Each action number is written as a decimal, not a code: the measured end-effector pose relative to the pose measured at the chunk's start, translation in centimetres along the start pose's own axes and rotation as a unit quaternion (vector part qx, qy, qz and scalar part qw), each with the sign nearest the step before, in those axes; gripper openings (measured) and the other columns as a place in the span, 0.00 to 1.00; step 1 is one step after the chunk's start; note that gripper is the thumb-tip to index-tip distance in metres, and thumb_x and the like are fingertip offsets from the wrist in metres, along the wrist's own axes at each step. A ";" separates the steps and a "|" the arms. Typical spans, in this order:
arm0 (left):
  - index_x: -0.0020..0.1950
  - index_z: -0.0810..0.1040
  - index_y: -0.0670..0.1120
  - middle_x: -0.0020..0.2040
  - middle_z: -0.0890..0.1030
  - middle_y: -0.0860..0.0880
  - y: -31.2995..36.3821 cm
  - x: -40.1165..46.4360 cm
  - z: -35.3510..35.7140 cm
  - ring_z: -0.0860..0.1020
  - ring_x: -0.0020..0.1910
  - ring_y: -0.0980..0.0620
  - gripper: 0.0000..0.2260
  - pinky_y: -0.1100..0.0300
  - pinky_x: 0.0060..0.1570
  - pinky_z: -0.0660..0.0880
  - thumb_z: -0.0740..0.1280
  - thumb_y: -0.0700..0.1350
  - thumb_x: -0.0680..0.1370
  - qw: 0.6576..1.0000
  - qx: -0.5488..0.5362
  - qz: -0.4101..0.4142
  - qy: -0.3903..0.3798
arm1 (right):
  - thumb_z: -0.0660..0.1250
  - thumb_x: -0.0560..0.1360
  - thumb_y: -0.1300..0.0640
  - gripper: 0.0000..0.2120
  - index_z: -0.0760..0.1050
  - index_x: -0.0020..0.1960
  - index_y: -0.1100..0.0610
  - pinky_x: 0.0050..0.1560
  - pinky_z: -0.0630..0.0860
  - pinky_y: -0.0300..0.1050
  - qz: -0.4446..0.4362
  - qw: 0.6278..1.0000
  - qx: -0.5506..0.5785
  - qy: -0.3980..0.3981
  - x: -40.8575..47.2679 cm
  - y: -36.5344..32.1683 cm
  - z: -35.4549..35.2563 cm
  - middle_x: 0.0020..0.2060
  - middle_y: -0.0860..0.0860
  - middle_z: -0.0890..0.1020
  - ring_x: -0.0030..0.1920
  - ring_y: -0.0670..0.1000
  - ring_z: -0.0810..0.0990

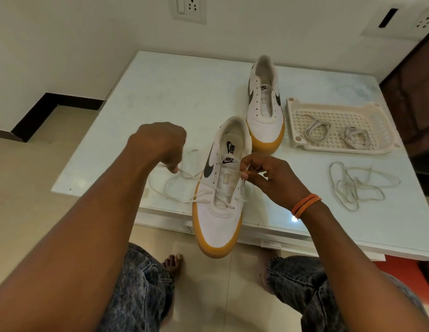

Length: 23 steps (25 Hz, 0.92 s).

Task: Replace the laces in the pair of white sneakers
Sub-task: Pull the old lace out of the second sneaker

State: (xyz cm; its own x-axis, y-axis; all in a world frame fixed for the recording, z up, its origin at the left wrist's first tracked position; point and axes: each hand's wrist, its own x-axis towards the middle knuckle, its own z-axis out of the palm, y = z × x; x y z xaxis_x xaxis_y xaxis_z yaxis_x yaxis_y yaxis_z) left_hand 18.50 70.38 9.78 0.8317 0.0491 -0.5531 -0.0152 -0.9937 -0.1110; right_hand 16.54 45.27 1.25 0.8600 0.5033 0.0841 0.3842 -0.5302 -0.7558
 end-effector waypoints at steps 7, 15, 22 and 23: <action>0.47 0.82 0.47 0.50 0.81 0.49 5.3 -0.2 1.4 0.78 0.50 0.50 0.12 0.57 0.49 0.74 0.77 0.51 0.70 0.981 -0.077 0.180 0.010 | 0.70 0.75 0.58 0.05 0.78 0.50 0.51 0.48 0.71 0.28 -0.004 1.000 -0.015 -0.002 0.1 0.0 0.1 0.44 0.43 0.80 0.46 0.43 0.79; 0.42 0.80 0.47 0.44 0.83 0.49 7.9 0.1 3.1 0.81 0.46 0.51 0.04 0.59 0.50 0.77 0.74 0.45 0.73 0.969 -0.068 0.233 -0.043 | 0.70 0.75 0.58 0.05 0.77 0.50 0.52 0.49 0.69 0.24 -0.016 0.999 -0.026 -0.011 0.0 -0.2 -0.5 0.44 0.42 0.80 0.46 0.41 0.78; 0.34 0.67 0.50 0.34 0.73 0.52 8.4 -0.8 3.0 0.78 0.42 0.51 0.16 0.60 0.43 0.72 0.73 0.42 0.73 0.977 -0.055 0.208 -0.010 | 0.81 0.63 0.53 0.26 0.75 0.57 0.51 0.61 0.74 0.41 -0.007 0.996 -0.001 -0.091 -0.3 0.2 -1.3 0.51 0.46 0.79 0.52 0.47 0.78; 0.35 0.68 0.49 0.34 0.73 0.52 8.5 -0.9 3.0 0.77 0.42 0.51 0.15 0.60 0.43 0.72 0.73 0.42 0.74 0.977 -0.057 0.206 -0.007 | 0.82 0.62 0.53 0.27 0.74 0.57 0.52 0.61 0.75 0.44 -0.007 0.996 -0.009 -0.092 -0.3 0.2 -1.2 0.51 0.47 0.79 0.52 0.48 0.77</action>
State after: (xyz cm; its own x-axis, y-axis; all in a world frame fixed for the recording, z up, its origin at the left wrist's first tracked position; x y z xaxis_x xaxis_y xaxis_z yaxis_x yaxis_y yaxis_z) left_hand 15.98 62.21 6.82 0.7609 -0.3560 -0.5425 -0.2842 -0.9344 0.2145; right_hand 16.77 44.21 1.80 0.7791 0.6263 -0.0264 0.4032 -0.5329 -0.7440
